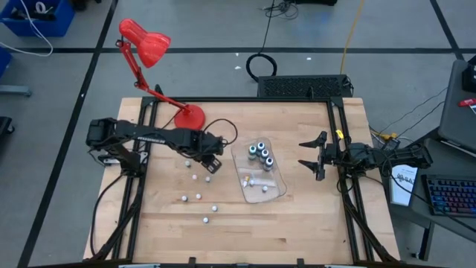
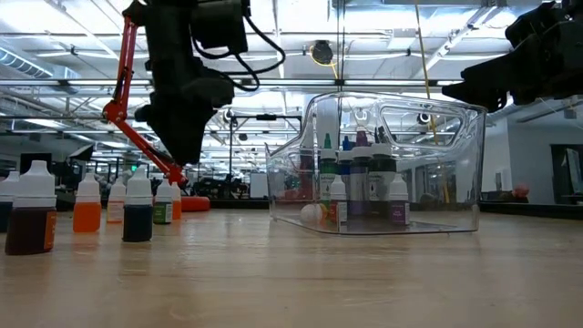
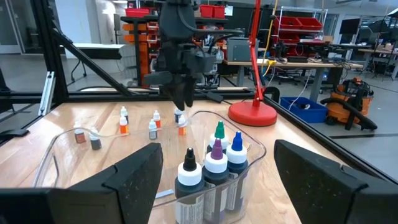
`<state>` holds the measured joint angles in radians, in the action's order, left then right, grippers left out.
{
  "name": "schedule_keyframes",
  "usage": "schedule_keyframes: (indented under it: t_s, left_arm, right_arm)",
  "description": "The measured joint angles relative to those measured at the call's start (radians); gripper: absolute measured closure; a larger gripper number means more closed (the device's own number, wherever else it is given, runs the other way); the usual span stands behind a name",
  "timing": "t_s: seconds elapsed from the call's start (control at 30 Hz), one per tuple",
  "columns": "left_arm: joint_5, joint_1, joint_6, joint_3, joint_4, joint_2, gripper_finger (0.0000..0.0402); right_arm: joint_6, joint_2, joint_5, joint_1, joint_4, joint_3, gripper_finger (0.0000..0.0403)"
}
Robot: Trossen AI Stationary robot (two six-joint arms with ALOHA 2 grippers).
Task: Pick & Place food coloring
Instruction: Put the orange food coloring bottle into the transparent container
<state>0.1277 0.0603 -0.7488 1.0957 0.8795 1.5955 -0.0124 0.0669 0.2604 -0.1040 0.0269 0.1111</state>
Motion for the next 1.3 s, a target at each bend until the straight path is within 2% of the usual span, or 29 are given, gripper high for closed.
schedule_keyframes:
  t_s: [0.3,0.53,0.77,1.17,1.3]
  left_arm:
    - [-0.002,0.020,-0.045,-0.061,-0.024,0.000,0.0261]
    - [-0.081,0.019,-0.041,-0.115,-0.133,0.001,0.0261]
    - [-0.076,0.019,-0.041,-0.142,-0.133,0.001,0.0259]
    - [-0.066,0.019,-0.032,-0.145,-0.134,0.001,0.0199]
    - [-0.048,0.019,-0.018,-0.145,-0.136,0.001,0.0194]
  right_arm:
    - [0.000,0.000,0.000,0.000,0.000,0.000,0.0108]
    - [0.000,0.000,0.000,0.000,0.000,0.000,0.0108]
    - [0.000,0.000,0.000,0.000,0.000,0.000,0.0108]
    - [0.000,0.000,0.000,0.000,0.000,-0.001,0.0108]
    - [0.000,0.000,0.000,0.000,0.000,-0.001,0.0108]
